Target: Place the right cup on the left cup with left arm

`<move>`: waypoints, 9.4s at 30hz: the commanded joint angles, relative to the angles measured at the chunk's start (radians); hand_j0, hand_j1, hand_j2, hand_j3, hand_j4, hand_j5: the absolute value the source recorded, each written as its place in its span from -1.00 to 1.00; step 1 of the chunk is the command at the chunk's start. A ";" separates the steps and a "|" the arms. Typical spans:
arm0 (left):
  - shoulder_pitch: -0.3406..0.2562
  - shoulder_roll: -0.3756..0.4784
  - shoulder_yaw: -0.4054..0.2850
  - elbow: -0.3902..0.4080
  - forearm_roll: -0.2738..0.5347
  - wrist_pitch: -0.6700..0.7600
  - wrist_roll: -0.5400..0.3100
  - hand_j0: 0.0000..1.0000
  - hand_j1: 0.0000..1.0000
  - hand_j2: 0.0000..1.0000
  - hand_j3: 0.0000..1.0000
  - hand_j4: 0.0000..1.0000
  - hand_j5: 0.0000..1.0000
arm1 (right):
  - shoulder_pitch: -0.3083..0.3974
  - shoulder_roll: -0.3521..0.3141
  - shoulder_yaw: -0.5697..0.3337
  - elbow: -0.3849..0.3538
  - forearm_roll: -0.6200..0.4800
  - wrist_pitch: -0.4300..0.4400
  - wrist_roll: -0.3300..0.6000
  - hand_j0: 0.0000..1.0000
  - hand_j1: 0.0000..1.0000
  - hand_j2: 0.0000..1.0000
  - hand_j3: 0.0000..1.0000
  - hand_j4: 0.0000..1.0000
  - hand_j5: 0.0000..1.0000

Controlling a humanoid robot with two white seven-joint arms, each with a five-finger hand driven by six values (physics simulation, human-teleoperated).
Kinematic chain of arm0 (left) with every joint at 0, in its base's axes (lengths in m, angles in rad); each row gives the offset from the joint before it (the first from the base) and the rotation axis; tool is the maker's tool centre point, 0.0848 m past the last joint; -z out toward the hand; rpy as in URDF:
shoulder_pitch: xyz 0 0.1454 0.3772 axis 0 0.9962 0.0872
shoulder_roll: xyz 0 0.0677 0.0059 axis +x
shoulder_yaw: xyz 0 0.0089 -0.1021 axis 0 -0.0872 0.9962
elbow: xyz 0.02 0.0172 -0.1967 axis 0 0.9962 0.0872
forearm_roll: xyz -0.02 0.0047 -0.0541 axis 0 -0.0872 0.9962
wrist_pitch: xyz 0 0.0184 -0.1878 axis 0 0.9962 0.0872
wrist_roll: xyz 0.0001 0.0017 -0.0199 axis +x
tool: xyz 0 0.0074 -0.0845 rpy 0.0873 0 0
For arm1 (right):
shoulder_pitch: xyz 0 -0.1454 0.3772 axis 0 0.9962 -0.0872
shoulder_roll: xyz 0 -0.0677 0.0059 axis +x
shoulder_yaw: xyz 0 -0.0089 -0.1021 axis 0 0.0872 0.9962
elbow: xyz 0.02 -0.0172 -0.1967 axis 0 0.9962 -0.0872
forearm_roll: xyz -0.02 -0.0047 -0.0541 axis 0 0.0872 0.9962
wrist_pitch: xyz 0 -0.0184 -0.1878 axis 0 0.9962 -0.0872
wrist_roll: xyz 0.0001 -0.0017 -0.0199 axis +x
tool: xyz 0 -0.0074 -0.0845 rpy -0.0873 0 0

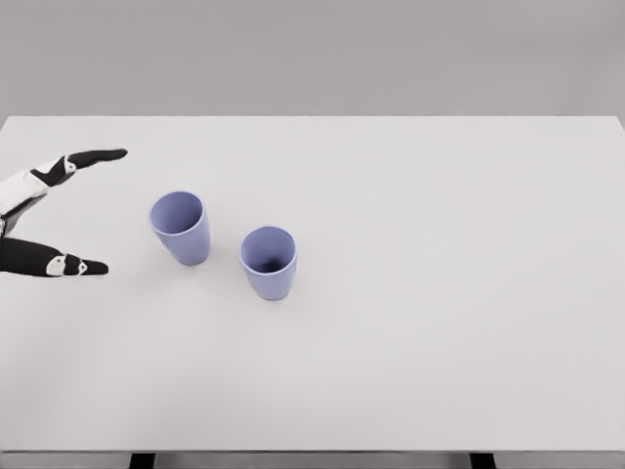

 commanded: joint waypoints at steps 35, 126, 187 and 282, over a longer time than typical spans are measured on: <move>-0.203 -0.193 -0.368 -0.001 0.025 0.003 -0.062 1.00 1.00 1.00 1.00 1.00 1.00 | 0.000 0.000 0.000 0.000 0.000 0.000 0.000 1.00 1.00 1.00 1.00 1.00 1.00; -0.199 -0.497 -0.278 0.063 -0.146 0.442 -0.075 1.00 1.00 1.00 1.00 1.00 1.00 | 0.000 0.000 0.000 0.000 0.000 0.000 0.000 1.00 1.00 1.00 1.00 1.00 1.00; -0.190 -0.580 -0.282 0.212 -0.222 0.451 -0.075 1.00 1.00 1.00 1.00 1.00 1.00 | 0.000 0.000 0.000 0.000 0.000 0.000 0.000 1.00 1.00 1.00 1.00 1.00 1.00; -0.197 -0.543 -0.180 0.013 -0.164 0.454 -0.077 0.50 0.50 0.50 0.50 0.50 0.50 | 0.000 0.000 0.000 0.000 0.000 0.000 0.000 1.00 1.00 1.00 1.00 1.00 1.00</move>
